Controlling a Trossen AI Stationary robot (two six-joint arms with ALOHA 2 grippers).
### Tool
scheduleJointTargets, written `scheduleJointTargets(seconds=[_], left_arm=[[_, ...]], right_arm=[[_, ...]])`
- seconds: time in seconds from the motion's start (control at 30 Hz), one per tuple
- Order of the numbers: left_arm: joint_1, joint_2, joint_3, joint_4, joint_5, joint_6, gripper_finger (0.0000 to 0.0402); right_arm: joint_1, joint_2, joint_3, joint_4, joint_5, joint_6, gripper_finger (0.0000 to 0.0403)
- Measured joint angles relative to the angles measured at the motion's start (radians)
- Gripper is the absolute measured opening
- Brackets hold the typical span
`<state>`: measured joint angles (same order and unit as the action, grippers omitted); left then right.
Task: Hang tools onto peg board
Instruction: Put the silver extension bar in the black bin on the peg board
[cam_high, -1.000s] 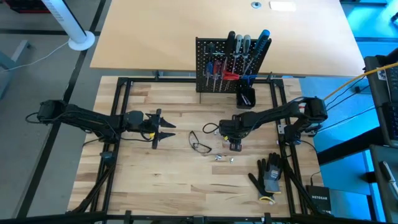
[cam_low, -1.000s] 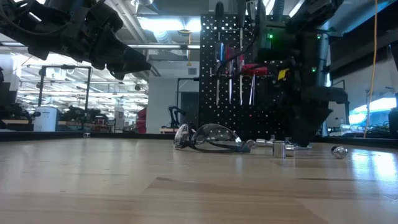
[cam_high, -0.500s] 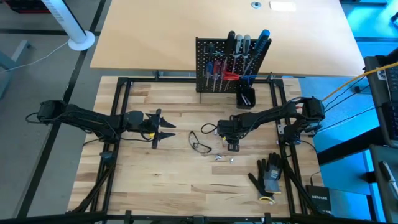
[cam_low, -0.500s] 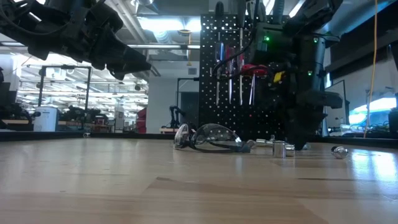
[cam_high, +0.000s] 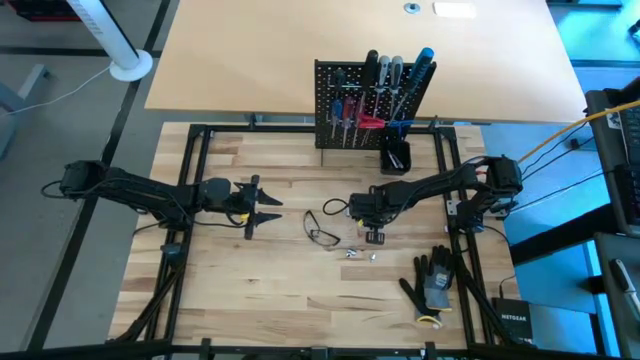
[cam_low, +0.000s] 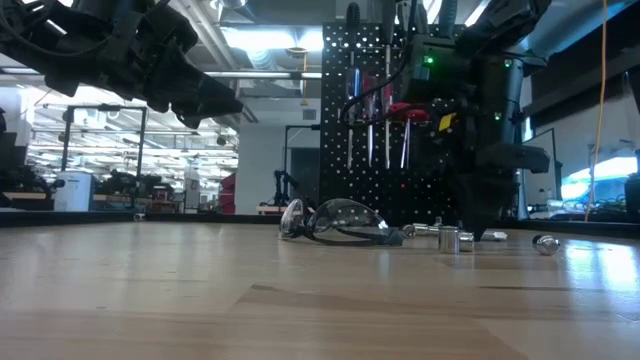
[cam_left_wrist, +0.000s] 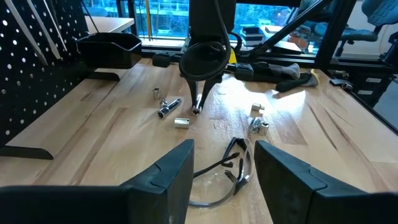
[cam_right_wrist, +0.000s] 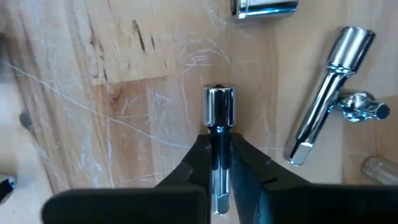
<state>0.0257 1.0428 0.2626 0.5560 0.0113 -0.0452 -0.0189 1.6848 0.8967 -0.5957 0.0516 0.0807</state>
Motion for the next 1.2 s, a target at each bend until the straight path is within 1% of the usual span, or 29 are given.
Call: scheduleJointTargets(seconds=[0.2, 0.47, 0.67, 0.93, 1.07, 1.2], left_arm=[[0.000, 0.000, 0.000, -0.001, 0.000, 0.000, 0.0159], [0.000, 0.000, 0.000, -0.004, 0.000, 0.000, 0.0159], [0.000, 0.000, 0.000, -0.006, 0.000, 0.000, 0.0159], [0.000, 0.000, 0.000, -0.014, 0.000, 0.000, 0.0159], [0.000, 0.000, 0.000, -0.015, 0.000, 0.000, 0.0159], [0.000, 0.000, 0.000, -0.014, 0.000, 0.000, 0.0159]], right_arm=[[0.000, 0.001, 0.011, -0.019, 0.000, 0.018, 0.0057], [-0.001, -0.062, 0.102, -0.176, 0.027, 0.018, 0.0043], [-0.001, -0.162, 0.157, -0.243, 0.123, 0.018, 0.0050], [-0.011, -0.331, 0.162, -0.284, 0.314, 0.044, 0.0052], [-0.071, -0.404, 0.162, -0.317, 0.375, 0.078, 0.0052], [-0.162, -0.448, 0.162, -0.332, 0.402, 0.097, 0.0052]])
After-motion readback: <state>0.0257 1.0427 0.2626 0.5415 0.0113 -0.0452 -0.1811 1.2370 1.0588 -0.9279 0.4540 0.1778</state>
